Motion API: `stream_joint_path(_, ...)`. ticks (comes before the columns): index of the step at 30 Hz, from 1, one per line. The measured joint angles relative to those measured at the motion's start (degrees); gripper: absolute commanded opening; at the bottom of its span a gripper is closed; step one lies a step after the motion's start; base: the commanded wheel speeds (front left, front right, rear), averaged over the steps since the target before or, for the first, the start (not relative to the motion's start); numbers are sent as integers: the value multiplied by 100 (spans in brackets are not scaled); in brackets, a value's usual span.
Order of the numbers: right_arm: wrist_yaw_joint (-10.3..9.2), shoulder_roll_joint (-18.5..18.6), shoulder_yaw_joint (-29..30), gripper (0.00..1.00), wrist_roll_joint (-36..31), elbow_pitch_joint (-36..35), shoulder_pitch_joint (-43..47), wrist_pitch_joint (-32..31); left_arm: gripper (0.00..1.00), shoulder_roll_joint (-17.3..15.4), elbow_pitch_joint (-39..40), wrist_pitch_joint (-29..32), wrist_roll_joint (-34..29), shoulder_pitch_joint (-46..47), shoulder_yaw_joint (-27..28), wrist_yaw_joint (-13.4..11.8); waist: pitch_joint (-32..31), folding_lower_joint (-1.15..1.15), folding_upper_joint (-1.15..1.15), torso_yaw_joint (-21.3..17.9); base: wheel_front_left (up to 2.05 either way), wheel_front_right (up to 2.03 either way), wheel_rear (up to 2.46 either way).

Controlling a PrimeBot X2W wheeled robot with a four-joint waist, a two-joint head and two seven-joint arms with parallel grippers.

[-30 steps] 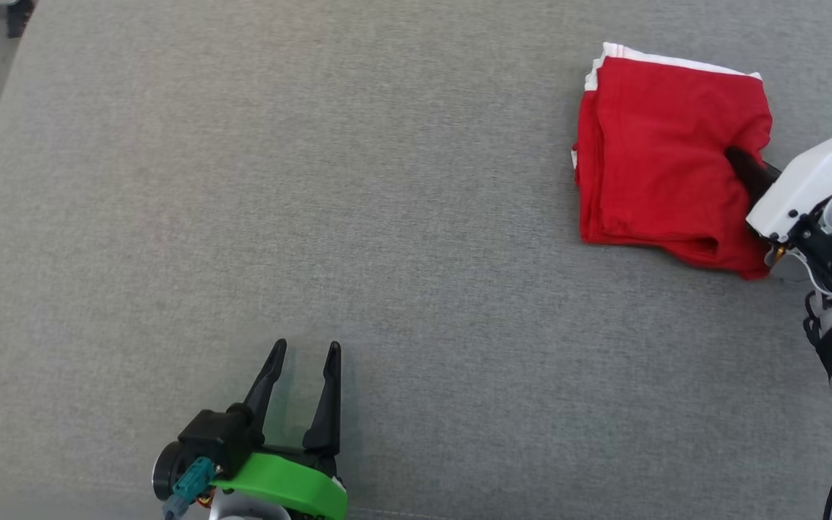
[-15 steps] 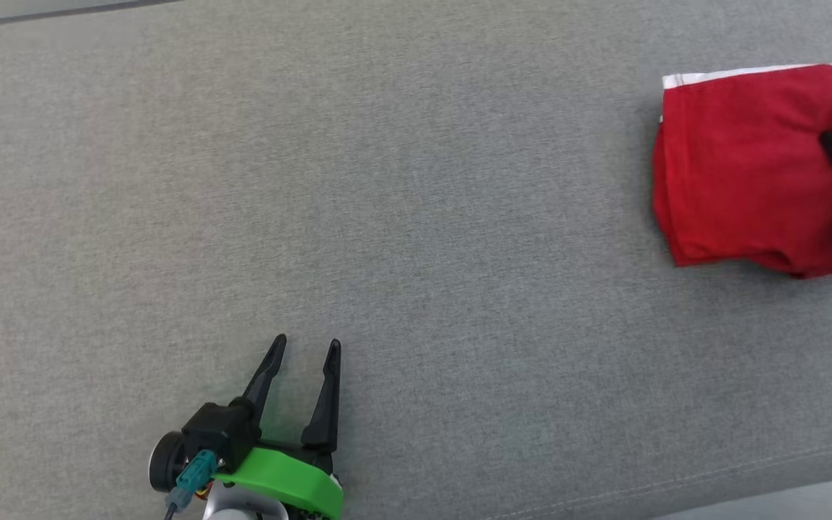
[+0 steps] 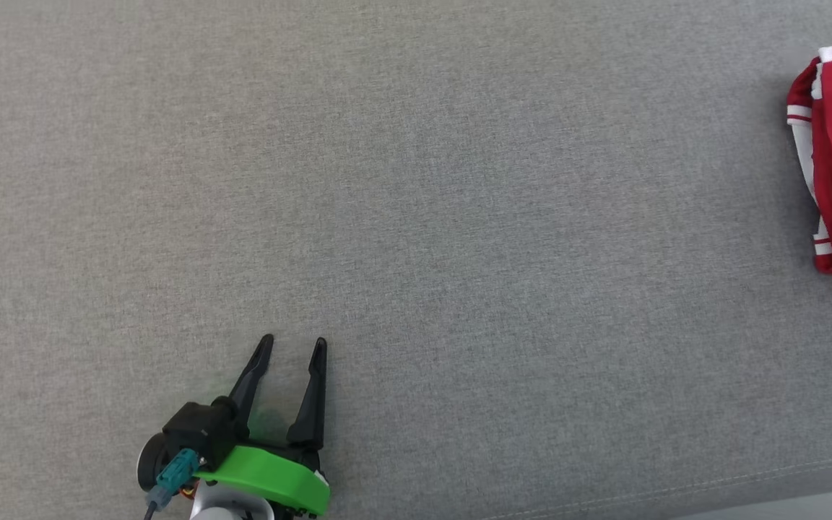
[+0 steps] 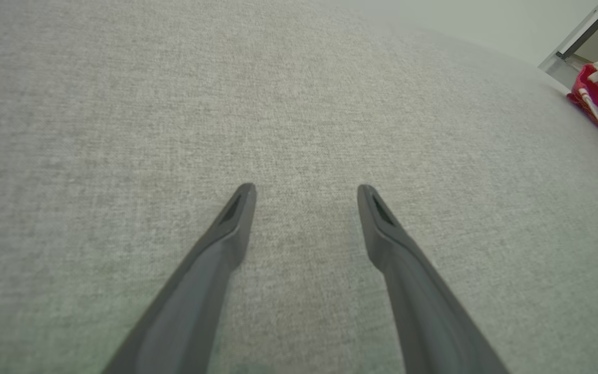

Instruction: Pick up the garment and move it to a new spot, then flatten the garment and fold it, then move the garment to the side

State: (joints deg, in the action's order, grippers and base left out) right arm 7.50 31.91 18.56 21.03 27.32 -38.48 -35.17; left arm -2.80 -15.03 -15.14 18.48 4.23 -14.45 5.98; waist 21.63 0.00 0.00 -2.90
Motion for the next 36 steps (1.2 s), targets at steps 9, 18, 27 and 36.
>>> stream_joint_path(9,4,426,-336,100,-895,438,64,1647,100,2,35,-2,22,16,71,9,43,0,0,198,0,0,0)
stream_joint_path(18,4,42,-1194,100,-489,-659,903,3178,100,1,435,1,197,-291,331,-104,-559,0,0,196,0,0,0)
stream_joint_path(27,4,-983,-1338,100,-711,-1697,2626,4136,100,1,443,1,110,-962,626,-319,-1428,0,0,335,0,0,0)
stream_joint_path(36,4,-2126,-1768,100,-1408,-1528,4369,4962,100,1,425,1,-68,-1392,781,-397,-2223,-1,0,586,0,0,0)
